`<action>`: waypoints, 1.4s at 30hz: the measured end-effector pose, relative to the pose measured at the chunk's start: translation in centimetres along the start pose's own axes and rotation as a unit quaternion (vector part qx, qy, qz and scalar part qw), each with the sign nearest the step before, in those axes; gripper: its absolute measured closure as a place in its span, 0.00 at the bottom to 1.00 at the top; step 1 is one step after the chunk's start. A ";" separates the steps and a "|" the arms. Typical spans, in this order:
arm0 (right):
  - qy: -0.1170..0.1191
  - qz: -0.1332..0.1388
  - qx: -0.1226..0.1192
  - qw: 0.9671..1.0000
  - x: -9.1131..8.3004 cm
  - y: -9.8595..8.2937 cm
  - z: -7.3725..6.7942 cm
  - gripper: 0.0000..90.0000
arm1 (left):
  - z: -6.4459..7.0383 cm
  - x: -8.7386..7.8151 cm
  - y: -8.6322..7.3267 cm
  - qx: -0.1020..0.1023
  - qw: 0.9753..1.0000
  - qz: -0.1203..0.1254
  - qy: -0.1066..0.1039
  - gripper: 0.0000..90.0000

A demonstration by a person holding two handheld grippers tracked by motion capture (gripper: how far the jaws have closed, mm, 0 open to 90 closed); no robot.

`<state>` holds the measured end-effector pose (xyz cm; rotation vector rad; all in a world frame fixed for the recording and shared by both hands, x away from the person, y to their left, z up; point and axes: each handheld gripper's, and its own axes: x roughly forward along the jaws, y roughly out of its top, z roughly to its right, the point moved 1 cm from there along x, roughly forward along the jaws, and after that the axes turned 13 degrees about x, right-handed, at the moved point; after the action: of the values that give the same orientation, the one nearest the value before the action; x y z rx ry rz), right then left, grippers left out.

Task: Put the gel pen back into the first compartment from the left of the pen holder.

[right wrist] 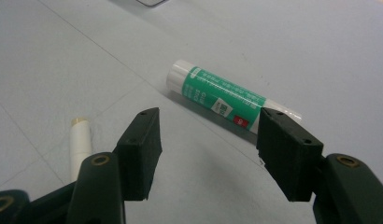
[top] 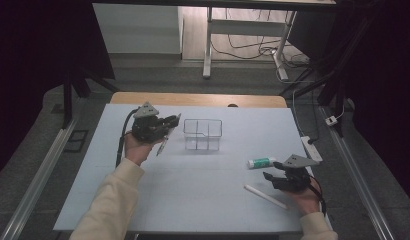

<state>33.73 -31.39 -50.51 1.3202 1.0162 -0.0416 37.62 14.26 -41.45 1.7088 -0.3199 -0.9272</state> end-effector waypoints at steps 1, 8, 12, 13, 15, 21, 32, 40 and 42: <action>0.000 0.001 0.000 1.000 0.0 0.0 0.0 0.44 | -0.1 0.1 0.1 -0.001 1.000 0.001 0.000 0.89; -0.001 -0.001 0.000 1.000 0.1 0.0 0.0 0.44 | -0.4 0.4 0.7 -0.003 1.000 0.011 0.000 0.89; -0.002 -0.002 0.000 1.000 0.0 -0.1 0.1 0.44 | -0.5 0.8 1.1 -0.001 1.000 0.012 0.000 0.89; -0.002 -0.002 0.000 1.000 0.0 -0.1 0.1 0.44 | -0.5 0.9 1.2 0.001 1.000 0.012 0.000 0.89; -0.001 -0.002 0.000 1.000 0.0 -0.1 0.1 0.44 | -0.4 1.1 1.3 0.003 1.000 0.013 0.001 0.89; -0.003 -0.003 0.000 1.000 0.1 -0.1 0.1 0.44 | -0.5 1.5 1.9 0.009 1.000 0.014 0.003 0.89; -0.001 -0.004 0.000 1.000 0.1 -0.1 0.1 0.44 | -0.6 2.2 2.9 0.012 1.000 0.017 0.000 0.89; -0.003 -0.003 0.001 1.000 0.1 -0.1 0.2 0.44 | -0.8 2.9 3.5 0.016 1.000 0.016 0.003 0.89; -0.004 -0.002 0.001 1.000 0.1 -0.1 0.1 0.44 | -0.8 3.0 3.7 0.017 1.000 0.017 0.005 0.89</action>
<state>33.80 -31.50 -50.64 1.3191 1.0124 -0.0507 41.05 11.62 -39.32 1.7325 -0.3585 -0.8926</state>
